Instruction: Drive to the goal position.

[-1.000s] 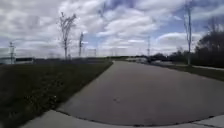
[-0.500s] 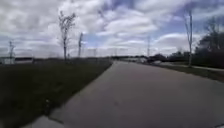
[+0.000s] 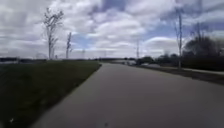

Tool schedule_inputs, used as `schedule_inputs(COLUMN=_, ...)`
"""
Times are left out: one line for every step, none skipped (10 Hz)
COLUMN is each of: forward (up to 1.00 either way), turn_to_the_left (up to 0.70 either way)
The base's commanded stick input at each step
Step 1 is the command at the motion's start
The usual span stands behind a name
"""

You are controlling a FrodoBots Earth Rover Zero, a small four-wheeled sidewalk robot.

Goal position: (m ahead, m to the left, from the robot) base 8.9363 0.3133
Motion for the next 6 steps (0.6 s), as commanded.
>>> schedule_inputs(forward=1.00, turn_to_the_left=0.00)
schedule_inputs(forward=1.00, turn_to_the_left=0.00)
schedule_inputs(forward=1.00, turn_to_the_left=0.00)
schedule_inputs(forward=1.00, turn_to_the_left=0.00)
schedule_inputs(forward=1.00, turn_to_the_left=0.00)
schedule_inputs(forward=1.00, turn_to_the_left=0.00)
